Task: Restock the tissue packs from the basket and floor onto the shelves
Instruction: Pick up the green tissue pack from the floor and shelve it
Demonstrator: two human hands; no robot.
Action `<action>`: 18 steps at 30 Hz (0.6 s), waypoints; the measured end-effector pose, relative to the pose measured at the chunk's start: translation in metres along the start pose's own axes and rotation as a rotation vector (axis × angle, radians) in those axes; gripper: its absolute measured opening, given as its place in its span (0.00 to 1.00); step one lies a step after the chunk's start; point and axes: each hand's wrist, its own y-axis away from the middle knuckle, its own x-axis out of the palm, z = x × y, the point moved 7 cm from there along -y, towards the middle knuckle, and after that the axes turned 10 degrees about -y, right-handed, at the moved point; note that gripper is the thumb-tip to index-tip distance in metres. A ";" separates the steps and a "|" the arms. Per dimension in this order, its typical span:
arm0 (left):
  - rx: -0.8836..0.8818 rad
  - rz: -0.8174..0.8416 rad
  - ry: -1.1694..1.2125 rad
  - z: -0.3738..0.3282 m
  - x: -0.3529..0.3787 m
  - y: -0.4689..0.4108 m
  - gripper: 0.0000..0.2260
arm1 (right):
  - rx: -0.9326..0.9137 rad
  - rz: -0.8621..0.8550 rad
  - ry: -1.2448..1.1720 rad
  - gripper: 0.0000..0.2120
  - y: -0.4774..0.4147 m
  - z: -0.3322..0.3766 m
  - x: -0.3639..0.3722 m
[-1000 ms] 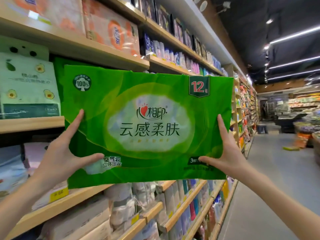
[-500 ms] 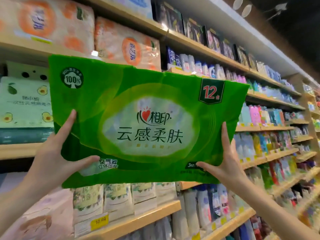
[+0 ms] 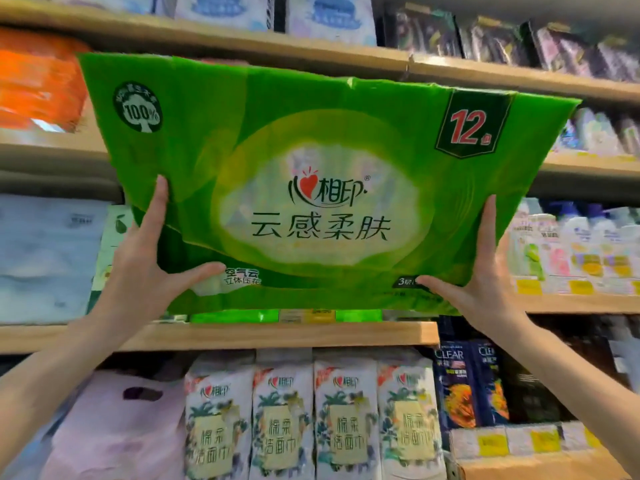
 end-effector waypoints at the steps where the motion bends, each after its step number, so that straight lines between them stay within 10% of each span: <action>1: -0.017 -0.013 -0.021 0.003 0.004 -0.005 0.55 | -0.002 -0.011 -0.009 0.56 -0.005 -0.005 0.006; 18: 0.008 0.098 -0.109 0.061 0.077 -0.014 0.50 | 0.012 0.049 -0.004 0.57 -0.032 -0.074 0.084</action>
